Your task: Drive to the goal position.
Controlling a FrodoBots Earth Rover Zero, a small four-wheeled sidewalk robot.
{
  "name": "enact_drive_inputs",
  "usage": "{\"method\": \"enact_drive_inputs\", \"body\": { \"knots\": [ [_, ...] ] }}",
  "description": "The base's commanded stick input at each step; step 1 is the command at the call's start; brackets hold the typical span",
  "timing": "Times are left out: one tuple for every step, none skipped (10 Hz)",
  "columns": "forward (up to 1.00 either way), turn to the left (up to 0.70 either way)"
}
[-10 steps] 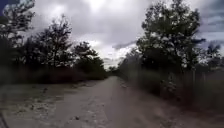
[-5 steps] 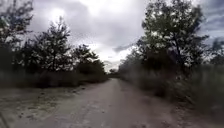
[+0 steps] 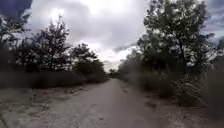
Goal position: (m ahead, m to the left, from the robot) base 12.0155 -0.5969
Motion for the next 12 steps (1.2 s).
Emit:
{"method": "enact_drive_inputs", "body": {
  "knots": [
    [0.45,0.00],
    [0.45,0.00],
    [0.45,0.00],
    [0.45,0.00],
    [0.45,0.00],
    [0.45,0.09],
    [0.45,0.21],
    [0.45,0.27],
    [0.45,0.15],
    [0.45,0.00],
    [0.45,0.00],
    [0.45,0.00]
  ]
}}
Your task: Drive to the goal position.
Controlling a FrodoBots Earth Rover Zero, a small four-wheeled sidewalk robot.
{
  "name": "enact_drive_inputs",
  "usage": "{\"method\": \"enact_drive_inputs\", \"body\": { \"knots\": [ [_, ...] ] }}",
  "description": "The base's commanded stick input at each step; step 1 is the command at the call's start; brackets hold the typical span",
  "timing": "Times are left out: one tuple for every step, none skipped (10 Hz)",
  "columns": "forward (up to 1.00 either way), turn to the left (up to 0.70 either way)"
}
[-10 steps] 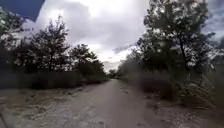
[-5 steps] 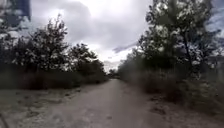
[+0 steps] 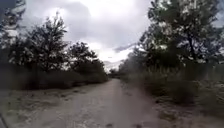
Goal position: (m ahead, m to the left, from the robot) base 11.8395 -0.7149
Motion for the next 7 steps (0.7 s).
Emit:
{"method": "enact_drive_inputs", "body": {
  "knots": [
    [0.45,0.00],
    [0.45,0.00],
    [0.45,0.00],
    [0.45,0.00],
    [0.45,0.00],
    [0.45,0.00],
    [0.45,0.00]
  ]
}}
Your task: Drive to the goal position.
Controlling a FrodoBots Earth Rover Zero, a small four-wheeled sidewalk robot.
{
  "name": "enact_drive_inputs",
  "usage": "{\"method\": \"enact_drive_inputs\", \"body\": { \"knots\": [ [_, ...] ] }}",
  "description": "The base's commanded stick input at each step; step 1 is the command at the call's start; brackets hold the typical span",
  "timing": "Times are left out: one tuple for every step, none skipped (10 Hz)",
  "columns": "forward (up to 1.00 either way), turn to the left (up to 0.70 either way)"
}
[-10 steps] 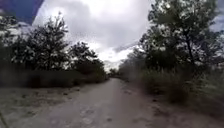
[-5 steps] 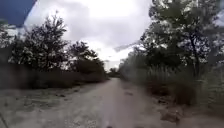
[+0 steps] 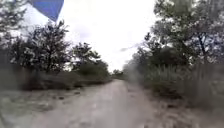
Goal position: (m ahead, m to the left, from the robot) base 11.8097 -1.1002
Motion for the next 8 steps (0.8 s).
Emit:
{"method": "enact_drive_inputs", "body": {
  "knots": [
    [0.45,0.00],
    [0.45,0.00],
    [0.45,0.00],
    [0.45,0.00],
    [0.45,0.00],
    [0.45,0.00],
    [0.45,0.00],
    [0.45,0.00]
  ]
}}
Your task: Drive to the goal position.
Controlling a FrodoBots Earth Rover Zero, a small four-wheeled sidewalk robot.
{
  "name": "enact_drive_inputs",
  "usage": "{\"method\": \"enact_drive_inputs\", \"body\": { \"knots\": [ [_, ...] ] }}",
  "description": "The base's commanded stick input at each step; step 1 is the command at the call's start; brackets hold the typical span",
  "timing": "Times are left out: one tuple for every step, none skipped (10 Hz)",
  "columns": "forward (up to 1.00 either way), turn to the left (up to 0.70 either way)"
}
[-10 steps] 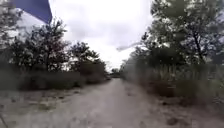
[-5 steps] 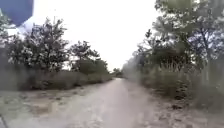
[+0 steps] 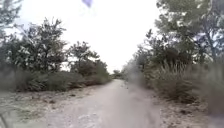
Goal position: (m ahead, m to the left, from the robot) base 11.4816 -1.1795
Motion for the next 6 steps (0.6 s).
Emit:
{"method": "enact_drive_inputs", "body": {
  "knots": [
    [0.45,0.00],
    [0.45,0.00],
    [0.45,0.00],
    [0.45,0.00],
    [0.45,0.00],
    [0.45,0.00]
  ]
}}
